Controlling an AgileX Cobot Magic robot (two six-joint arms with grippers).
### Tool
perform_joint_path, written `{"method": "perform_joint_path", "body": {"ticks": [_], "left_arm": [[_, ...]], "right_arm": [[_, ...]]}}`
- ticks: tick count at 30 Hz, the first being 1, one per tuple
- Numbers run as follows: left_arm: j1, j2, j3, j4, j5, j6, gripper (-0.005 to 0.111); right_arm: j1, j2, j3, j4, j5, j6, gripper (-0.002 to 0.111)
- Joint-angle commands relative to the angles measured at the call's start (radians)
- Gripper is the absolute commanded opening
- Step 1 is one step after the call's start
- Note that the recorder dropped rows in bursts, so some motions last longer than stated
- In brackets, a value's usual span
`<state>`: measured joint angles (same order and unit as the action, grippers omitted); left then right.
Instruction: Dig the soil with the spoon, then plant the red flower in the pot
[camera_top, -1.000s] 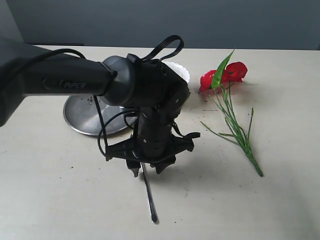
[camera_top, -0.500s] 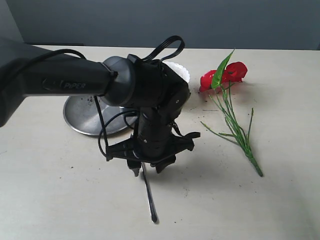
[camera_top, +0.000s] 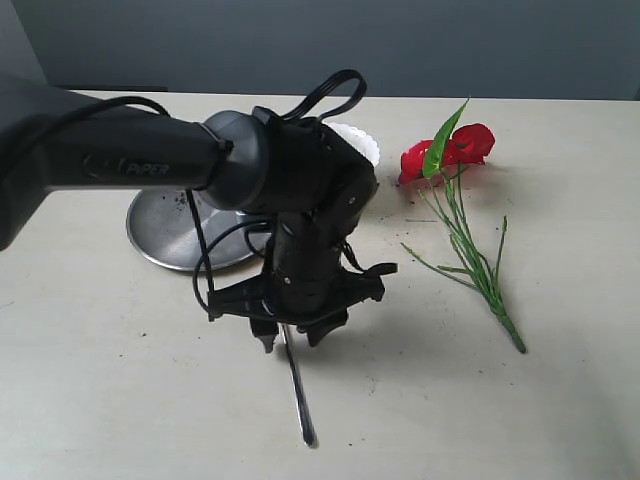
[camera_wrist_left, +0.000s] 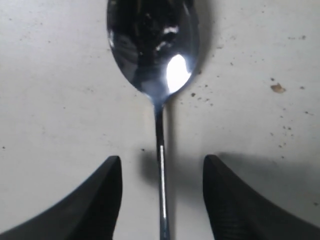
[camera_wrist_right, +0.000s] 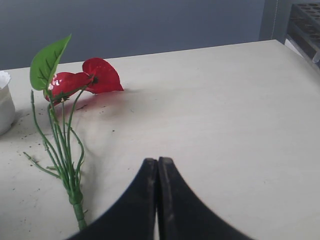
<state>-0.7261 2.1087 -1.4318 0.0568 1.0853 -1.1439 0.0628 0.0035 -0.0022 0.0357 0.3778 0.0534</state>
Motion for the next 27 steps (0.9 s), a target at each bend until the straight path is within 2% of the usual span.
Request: {"method": "perform_joint_path", "body": {"ticks": [1,9,16,22,27], "left_arm": [[0.017,0.001,-0.005,-0.037,0.038,0.043,0.048],[0.036,-0.037,-0.005,-0.057,0.035,0.077,0.048],[0.047,-0.054,-0.001,-0.099,-0.033,0.100,0.043],[0.047,-0.054,0.088,-0.121,-0.083,0.100,0.043],[0.047,-0.054,0.100,-0.130,-0.126,0.100,0.043]], "right_arm": [[-0.004,-0.004,0.002,-0.003,-0.012,-0.004,0.000],[-0.004,-0.004,0.002,-0.003,-0.012,-0.004,0.000],[-0.004,-0.004,0.002,-0.001,-0.013,-0.004,0.000],[-0.004,-0.004,0.002,-0.001,-0.013,-0.004,0.000],[-0.004,-0.004,0.002,-0.001,-0.013,-0.004,0.000]]}}
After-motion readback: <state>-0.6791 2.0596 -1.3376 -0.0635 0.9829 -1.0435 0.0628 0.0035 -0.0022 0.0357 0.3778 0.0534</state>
